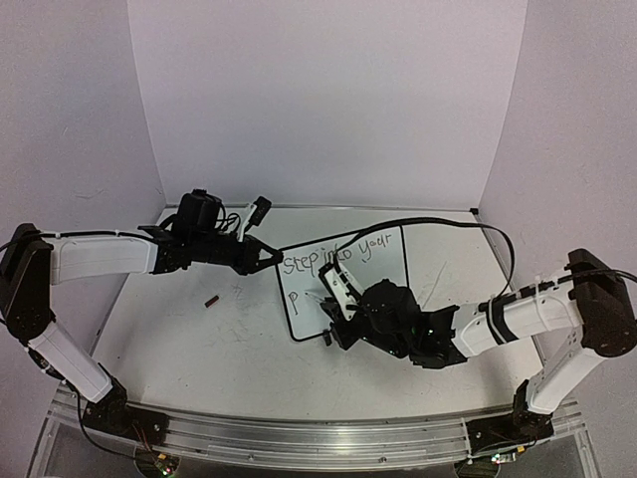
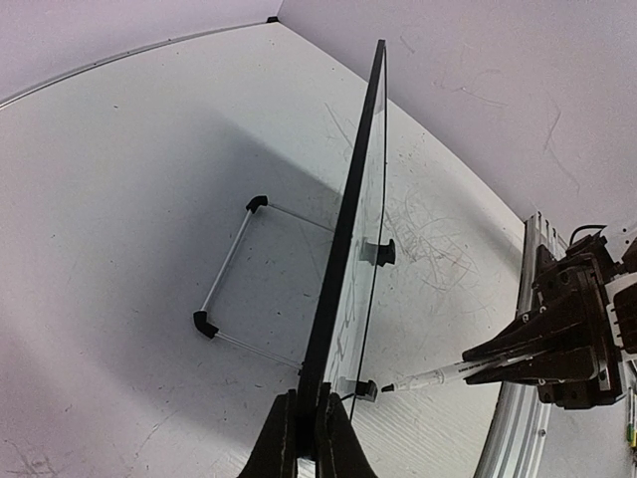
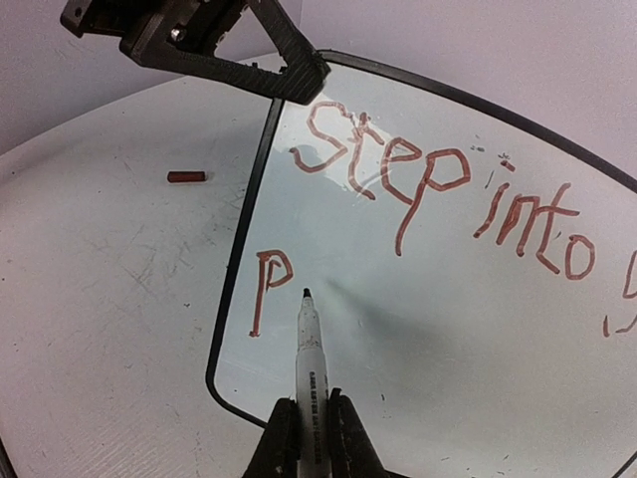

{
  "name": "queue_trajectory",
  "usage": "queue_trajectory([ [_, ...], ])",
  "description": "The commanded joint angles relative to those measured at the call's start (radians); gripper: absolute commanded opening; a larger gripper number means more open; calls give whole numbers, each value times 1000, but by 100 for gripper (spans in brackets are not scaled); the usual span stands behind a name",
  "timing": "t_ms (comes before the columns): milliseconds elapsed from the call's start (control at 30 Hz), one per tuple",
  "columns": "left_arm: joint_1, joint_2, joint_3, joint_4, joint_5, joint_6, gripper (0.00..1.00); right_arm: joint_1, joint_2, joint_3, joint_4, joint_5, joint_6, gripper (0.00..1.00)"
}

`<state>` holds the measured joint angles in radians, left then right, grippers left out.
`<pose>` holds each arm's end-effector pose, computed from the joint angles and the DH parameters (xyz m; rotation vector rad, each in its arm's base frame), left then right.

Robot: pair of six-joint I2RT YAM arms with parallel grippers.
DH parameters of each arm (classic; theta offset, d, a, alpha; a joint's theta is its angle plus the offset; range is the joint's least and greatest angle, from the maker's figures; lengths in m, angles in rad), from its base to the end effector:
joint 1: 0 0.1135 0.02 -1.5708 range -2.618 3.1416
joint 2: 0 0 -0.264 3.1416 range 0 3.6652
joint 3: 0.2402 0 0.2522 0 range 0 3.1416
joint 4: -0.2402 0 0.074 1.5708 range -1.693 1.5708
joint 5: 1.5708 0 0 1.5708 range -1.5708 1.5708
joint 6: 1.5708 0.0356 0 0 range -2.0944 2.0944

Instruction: Write a sentence on the whiteboard

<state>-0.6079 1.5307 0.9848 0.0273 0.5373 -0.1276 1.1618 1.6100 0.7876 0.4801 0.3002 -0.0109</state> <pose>0.2693 -0.2096 0.2495 0.8413 1.9971 -0.9965 0.1460 0.3103 0.2024 -0.8904 1.7099 0.4925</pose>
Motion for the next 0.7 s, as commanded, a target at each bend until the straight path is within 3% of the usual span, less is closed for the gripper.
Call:
queue_trajectory([
  [0, 3, -11, -29, -41, -94, 52, 0, 5, 12, 39, 31, 72, 2, 0],
  [667, 3, -10, -28, -38, -83, 56, 0, 5, 78, 94, 30, 47, 2, 0],
])
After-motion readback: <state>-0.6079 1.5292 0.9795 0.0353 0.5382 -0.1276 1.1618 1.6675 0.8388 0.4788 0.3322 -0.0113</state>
